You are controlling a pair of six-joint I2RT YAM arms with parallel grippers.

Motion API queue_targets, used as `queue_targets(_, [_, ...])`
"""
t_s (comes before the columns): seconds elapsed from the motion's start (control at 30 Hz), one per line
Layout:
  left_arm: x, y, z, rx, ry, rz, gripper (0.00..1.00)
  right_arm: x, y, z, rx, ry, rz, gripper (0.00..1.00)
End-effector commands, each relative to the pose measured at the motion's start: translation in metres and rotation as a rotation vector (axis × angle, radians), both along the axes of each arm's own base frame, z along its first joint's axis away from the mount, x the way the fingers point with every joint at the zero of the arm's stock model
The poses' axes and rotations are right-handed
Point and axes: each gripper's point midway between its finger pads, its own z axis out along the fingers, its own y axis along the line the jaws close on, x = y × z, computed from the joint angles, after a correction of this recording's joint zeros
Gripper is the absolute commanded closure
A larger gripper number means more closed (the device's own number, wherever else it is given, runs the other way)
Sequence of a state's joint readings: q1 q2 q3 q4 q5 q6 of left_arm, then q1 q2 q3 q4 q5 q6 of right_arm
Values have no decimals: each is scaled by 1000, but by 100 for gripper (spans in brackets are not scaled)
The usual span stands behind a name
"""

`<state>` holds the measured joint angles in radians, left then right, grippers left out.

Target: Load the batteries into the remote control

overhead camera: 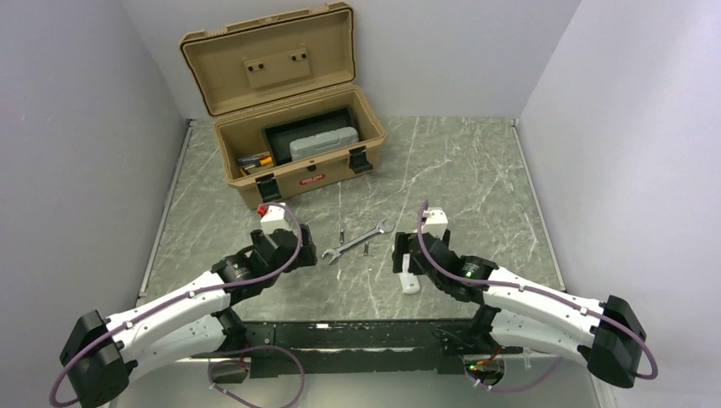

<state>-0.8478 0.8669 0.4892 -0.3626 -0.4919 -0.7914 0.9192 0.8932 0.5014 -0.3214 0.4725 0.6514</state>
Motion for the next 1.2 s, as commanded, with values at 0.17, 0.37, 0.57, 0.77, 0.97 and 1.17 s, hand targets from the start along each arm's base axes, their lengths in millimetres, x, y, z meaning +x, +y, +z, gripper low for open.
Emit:
queue_targets(0.17, [12,-16,26,-65,-81,-25,1,-41,-15,-47,-84,167,-135,14])
queue_targets(0.37, [11,-23,23,-77,-79,-61,1,-47,-5,-60,-80,197,-96,18])
queue_targets(0.57, [11,-29,21,-86,-68,-79,1,-51,-3,-73,-136,256,-106,26])
queue_targets(0.77, [10,-32,19,-92,-63,-94,1,-56,0,-83,-124,291,-104,32])
queue_targets(0.97, [10,-36,18,-96,-54,-106,1,-61,4,-83,-154,311,-71,41])
queue_targets(1.17, [10,-36,20,-103,-44,-94,1,-71,9,-90,-218,333,-52,42])
